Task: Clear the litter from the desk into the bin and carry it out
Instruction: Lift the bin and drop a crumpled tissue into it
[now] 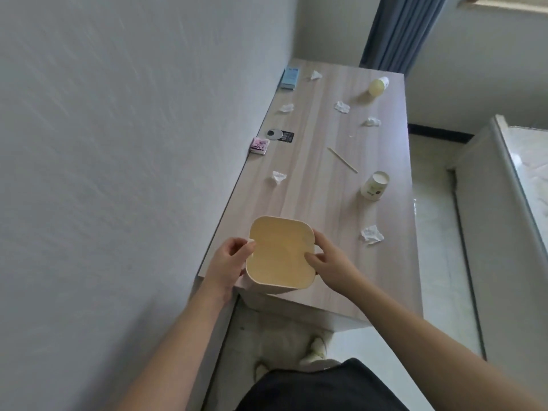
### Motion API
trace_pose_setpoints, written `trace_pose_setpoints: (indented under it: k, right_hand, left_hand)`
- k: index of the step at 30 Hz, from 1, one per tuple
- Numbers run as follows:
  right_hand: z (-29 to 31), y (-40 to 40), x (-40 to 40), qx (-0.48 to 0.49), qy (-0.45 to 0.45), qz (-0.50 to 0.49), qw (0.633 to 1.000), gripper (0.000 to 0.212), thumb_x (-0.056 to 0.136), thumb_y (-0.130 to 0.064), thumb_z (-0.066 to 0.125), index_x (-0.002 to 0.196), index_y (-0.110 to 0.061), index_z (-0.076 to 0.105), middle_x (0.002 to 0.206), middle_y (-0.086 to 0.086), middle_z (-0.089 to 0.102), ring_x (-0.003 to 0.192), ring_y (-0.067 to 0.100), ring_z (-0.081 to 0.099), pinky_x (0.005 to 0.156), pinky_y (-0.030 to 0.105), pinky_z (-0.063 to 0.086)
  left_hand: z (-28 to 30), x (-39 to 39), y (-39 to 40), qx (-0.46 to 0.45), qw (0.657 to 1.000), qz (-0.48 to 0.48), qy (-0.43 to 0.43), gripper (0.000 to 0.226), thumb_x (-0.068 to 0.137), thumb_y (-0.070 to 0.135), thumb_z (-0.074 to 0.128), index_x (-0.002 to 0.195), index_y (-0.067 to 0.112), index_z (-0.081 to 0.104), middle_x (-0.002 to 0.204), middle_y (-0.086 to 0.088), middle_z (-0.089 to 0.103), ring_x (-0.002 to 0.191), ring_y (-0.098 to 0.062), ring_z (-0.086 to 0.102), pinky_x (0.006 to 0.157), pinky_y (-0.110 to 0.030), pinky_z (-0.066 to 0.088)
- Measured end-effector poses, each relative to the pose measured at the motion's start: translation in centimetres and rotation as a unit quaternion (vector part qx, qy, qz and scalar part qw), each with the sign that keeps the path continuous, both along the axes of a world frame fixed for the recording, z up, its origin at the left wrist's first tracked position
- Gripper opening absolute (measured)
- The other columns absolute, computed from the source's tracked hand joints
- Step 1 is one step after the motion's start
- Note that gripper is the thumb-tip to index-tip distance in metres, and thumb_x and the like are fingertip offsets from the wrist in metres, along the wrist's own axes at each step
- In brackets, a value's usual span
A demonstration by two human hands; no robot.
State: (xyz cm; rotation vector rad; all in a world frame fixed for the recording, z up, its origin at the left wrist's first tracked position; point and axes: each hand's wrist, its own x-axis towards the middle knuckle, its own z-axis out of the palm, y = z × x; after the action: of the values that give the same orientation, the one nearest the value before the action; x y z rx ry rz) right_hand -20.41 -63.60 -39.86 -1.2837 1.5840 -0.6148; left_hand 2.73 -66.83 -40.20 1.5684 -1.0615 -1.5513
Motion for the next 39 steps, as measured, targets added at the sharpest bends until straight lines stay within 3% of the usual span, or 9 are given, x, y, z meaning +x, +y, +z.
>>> trace_pose_setpoints:
  k: [2,6,11,14,18,23,30,35,39]
  right_hand:
    - [0.1,0.2,-1.0,-0.009,0.0,-0.014,1.0,0.048,0.09,-0.04,0.046,0.136,-0.05,0.034,0.118,-0.018,0.061,0.092,0.005,0.067,0.076,0.032,0.056]
    - [0.2,0.6,-3.5,-0.03,-0.057,-0.06,0.996,0.038,0.099,-0.047,0.034,0.135,-0.041,0.043,0.114,-0.008,0.063,0.098,0.014,0.064,0.075,0.035,0.057]
    - [0.5,0.4,-6.9,-0.03,-0.108,-0.142,0.984,0.035,0.101,-0.048,0.024,0.11,-0.044,0.057,0.107,-0.007,0.066,0.094,0.014,0.066,0.072,0.03,0.057]
    - [-0.8,0.3,-9.9,-0.037,-0.125,-0.183,0.974,0.046,0.101,-0.045,0.022,0.115,-0.025,0.061,0.113,0.004,0.065,0.099,0.019,0.064,0.082,0.034,0.052]
    - [-4.2,0.5,-15.5,0.003,0.003,-0.178,0.984,0.044,0.102,-0.041,0.031,0.137,-0.021,0.048,0.136,0.002,0.053,0.123,0.019,0.049,0.102,0.034,0.036]
    - [-7.9,-0.6,-20.7,0.051,0.086,-0.132,0.986,0.048,0.098,-0.028,0.045,0.145,-0.023,0.035,0.142,0.004,0.045,0.117,0.021,0.05,0.098,0.04,0.045]
    - [-10.3,-4.0,-22.2,0.035,0.18,-0.031,0.983,0.064,0.093,-0.024,0.049,0.15,-0.031,0.019,0.158,-0.004,0.014,0.122,0.022,0.049,0.086,0.028,0.038]
    - [-12.2,-5.7,-22.5,0.045,0.312,0.148,0.937,0.059,0.094,-0.021,0.041,0.147,-0.039,0.023,0.161,0.007,-0.002,0.136,0.036,0.035,0.1,0.04,0.039]
    - [-13.2,-5.4,-23.2,0.015,0.378,0.213,0.901,0.058,0.094,-0.021,0.038,0.149,-0.03,0.021,0.158,0.004,0.016,0.13,0.033,0.04,0.102,0.04,0.037]
  left_hand:
    - [0.3,-0.9,-0.2,0.001,1.0,-0.018,0.015,0.044,0.07,0.047,0.068,0.099,0.013,0.064,0.093,-0.006,0.066,0.087,-0.023,0.062,0.07,-0.038,0.052]
    - [0.8,-3.7,-0.8,0.021,0.997,-0.062,0.035,0.051,0.071,0.045,0.068,0.106,0.009,0.063,0.101,-0.012,0.065,0.09,-0.026,0.061,0.08,-0.047,0.052]
    - [1.5,-7.7,-1.7,0.031,0.995,-0.088,0.044,0.049,0.071,0.04,0.068,0.106,0.005,0.062,0.097,-0.011,0.064,0.085,-0.025,0.06,0.076,-0.042,0.048]
    - [1.5,-10.1,-2.0,0.034,0.995,-0.091,0.038,0.051,0.071,0.041,0.069,0.107,0.006,0.061,0.098,-0.01,0.065,0.086,-0.022,0.06,0.07,-0.034,0.049]
    - [1.5,-13.0,-2.1,0.045,0.997,-0.046,0.032,0.051,0.07,0.041,0.07,0.104,0.004,0.063,0.088,-0.005,0.069,0.08,-0.019,0.063,0.066,-0.033,0.05]
    - [0.9,-15.7,-1.8,0.055,0.998,0.031,0.03,0.036,0.082,0.034,0.068,0.106,0.008,0.065,0.099,-0.015,0.07,0.089,-0.03,0.064,0.085,-0.051,0.051]
    - [1.2,-17.5,-1.1,0.082,0.988,0.103,0.077,0.027,0.088,0.022,0.067,0.11,0.006,0.065,0.099,-0.011,0.071,0.09,-0.026,0.064,0.079,-0.042,0.048]
    - [1.4,-17.8,0.0,0.088,0.984,0.133,0.077,0.032,0.087,0.02,0.068,0.114,0.004,0.063,0.1,-0.012,0.071,0.089,-0.026,0.063,0.078,-0.042,0.047]
    - [1.1,-17.2,0.8,0.084,0.982,0.15,0.078,0.036,0.085,0.022,0.07,0.115,0.003,0.063,0.101,-0.014,0.07,0.088,-0.027,0.062,0.073,-0.04,0.049]
